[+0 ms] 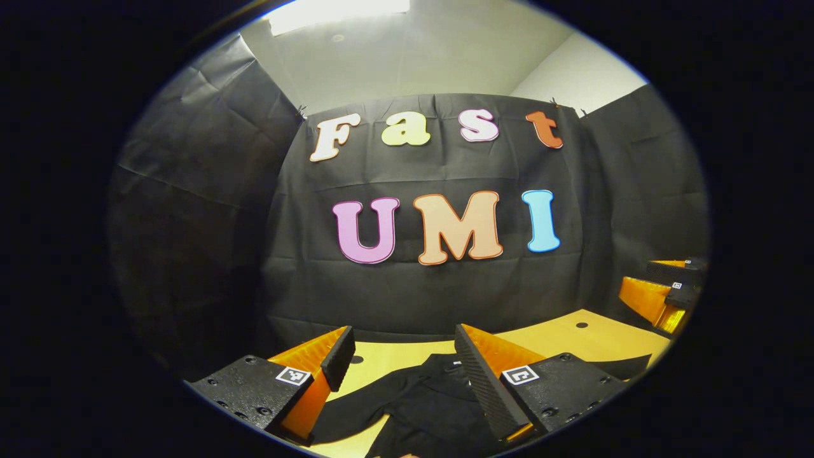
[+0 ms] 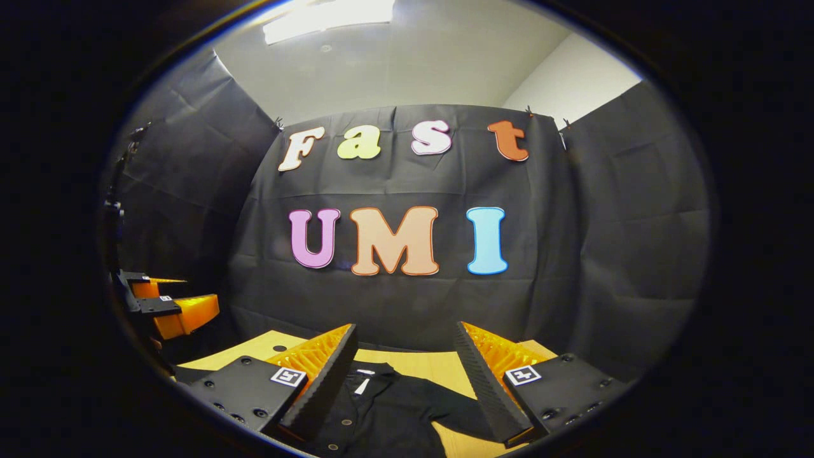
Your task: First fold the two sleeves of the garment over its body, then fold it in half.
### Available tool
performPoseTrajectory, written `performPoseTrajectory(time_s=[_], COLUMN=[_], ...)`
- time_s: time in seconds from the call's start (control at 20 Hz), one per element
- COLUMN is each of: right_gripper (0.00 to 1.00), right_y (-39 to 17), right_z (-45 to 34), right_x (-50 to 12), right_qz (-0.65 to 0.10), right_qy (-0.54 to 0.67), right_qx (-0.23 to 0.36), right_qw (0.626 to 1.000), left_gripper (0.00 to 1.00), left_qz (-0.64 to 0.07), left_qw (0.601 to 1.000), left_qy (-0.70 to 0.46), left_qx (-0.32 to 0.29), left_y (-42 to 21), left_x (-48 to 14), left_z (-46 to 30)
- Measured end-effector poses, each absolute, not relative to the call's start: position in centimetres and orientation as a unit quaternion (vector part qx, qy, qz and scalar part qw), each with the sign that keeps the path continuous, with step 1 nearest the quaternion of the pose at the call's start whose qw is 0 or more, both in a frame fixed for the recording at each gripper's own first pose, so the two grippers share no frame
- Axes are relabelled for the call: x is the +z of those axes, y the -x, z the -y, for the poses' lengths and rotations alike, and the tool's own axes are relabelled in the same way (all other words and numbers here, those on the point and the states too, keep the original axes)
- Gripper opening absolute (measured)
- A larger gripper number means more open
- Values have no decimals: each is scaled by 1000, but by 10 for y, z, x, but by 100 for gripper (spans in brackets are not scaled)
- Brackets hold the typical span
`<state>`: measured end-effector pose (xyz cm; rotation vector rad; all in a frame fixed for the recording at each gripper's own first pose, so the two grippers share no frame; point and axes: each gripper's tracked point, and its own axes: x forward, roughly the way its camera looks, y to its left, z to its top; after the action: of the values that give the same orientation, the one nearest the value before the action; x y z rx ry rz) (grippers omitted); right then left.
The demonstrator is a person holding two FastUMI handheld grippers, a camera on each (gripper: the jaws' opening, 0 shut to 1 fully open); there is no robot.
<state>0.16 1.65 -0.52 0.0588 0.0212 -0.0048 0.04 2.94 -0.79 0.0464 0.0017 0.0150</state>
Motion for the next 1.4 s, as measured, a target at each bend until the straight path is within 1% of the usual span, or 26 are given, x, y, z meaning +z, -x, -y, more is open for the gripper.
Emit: performPoseTrajectory(time_s=[0.35,0.4,0.55,0.85,0.9,0.95,1.2,1.25,1.4], right_gripper=[97,99,97,97,99,97,97,96,99], right_y=[6,8,13,5,3,3,1,0,0], right_z=[-34,-35,-38,-38,-40,-43,-40,-40,-39], right_x=[-3,-1,0,7,4,0,-3,-2,-5], right_qz=[-5,0,6,9,3,0,-2,-2,-5], right_qy=[-22,-17,-9,-18,-20,-19,-12,-12,-12], right_qx=[-15,-18,-22,-26,-23,-19,-21,-21,-20], right_qw=[1000,1000,1000,999,1000,1000,1000,1000,1000], left_gripper=[93,93,93,94,94,93,93,93,93], left_qz=[4,6,-5,4,5,4,-1,2,9], left_qw=[1000,1000,1000,1000,1000,1000,1000,1000,1000], left_qy=[-27,-25,-24,-15,-13,-10,-2,-1,1], left_qx=[-3,-7,-6,-10,-7,-5,-7,-4,-3], left_y=[5,5,4,-3,-4,-5,-10,-10,-13], left_x=[-10,-13,-20,-14,-15,-15,-21,-20,-17], left_z=[-48,-47,-52,-48,-49,-50,-46,-47,-46])
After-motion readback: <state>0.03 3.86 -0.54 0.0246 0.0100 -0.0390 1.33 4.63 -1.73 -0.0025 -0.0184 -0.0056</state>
